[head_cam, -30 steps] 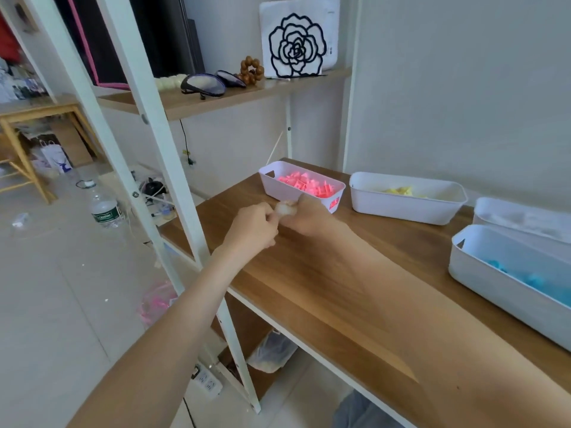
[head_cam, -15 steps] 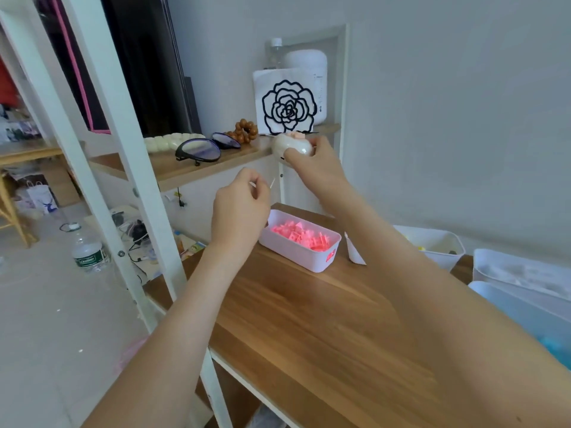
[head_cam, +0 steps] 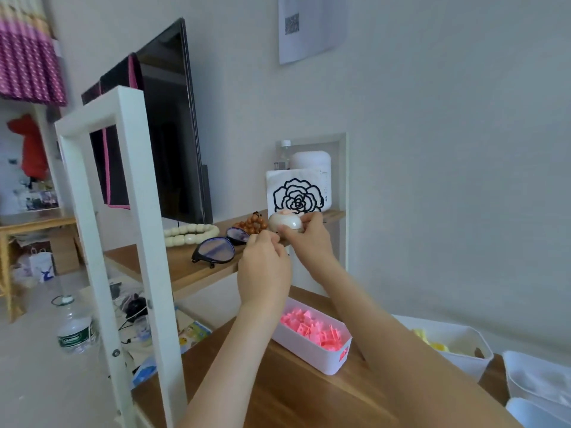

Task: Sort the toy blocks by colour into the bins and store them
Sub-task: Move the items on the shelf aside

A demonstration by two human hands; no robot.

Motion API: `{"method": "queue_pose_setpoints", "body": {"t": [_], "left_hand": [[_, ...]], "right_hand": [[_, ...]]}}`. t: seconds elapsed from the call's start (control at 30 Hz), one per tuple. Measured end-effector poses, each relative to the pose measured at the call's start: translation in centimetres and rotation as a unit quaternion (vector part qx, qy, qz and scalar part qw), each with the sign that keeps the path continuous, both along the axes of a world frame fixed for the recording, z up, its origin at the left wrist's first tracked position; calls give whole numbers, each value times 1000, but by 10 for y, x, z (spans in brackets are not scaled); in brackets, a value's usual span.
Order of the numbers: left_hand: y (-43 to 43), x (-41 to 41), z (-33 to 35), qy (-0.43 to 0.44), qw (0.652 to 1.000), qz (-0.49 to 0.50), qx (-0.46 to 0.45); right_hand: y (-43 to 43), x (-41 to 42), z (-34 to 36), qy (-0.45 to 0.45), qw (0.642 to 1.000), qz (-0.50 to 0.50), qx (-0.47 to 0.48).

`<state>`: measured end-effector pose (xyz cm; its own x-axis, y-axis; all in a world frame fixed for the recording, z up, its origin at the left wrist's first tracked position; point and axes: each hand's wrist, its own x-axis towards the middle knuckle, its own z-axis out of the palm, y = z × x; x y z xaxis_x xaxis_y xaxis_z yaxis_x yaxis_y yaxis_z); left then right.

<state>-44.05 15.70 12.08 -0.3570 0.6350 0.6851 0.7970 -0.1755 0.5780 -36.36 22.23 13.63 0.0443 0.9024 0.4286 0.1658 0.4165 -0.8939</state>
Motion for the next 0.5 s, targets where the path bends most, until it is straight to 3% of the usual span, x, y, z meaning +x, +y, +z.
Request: {"method": "queue_pose_setpoints", "body": {"t": [0.1, 0.23, 0.43, 0.5], "left_hand": [[5, 1, 5, -4, 1000, 14, -12], [7, 5, 3, 6, 999, 25, -19], [1, 6, -24, 1, 998, -45, 32], [-2, 7, -36, 16, 998, -57, 2]], "right_hand": [[11, -7, 0, -21, 1000, -14, -4], [16, -13, -3, -134, 988, -81, -12], [-2, -3, -34, -139, 982, -114, 54], [-7, 4, -51, -179, 972, -145, 41]]}}
